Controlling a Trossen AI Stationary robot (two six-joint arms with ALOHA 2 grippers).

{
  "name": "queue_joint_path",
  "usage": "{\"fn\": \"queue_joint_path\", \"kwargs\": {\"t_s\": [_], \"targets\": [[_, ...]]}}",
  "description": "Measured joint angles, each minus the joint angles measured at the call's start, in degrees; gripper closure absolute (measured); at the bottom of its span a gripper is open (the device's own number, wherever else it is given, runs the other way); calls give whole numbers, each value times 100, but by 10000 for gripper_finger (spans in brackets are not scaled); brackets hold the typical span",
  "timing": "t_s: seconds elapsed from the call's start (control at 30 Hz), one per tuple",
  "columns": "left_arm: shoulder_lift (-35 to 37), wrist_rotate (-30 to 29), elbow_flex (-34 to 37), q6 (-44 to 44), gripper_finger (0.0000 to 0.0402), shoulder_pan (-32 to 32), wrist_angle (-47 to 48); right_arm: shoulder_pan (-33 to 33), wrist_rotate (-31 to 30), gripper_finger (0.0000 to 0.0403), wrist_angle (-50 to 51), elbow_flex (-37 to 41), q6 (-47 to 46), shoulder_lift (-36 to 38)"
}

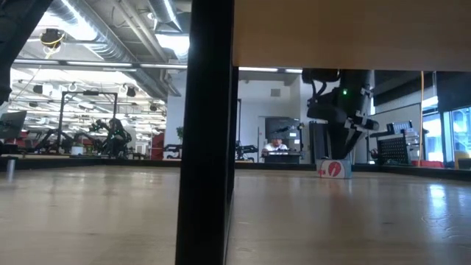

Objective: Pick and place cans onto a shelf
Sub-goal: Put the tuna can on the shelf

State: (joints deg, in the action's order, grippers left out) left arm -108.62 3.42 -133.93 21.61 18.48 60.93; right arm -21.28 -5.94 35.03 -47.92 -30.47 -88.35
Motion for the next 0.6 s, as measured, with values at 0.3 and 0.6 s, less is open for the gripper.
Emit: {"fn": "queue_joint_path", "kwargs": {"t_s": [0.3, 0.6], "targets": [[0, 0, 0, 225, 356, 0, 11, 2, -1, 357, -23, -27, 226, -321], [0, -181, 0, 278, 368, 0, 24, 0, 111, 397, 296, -234, 271, -273]]}}
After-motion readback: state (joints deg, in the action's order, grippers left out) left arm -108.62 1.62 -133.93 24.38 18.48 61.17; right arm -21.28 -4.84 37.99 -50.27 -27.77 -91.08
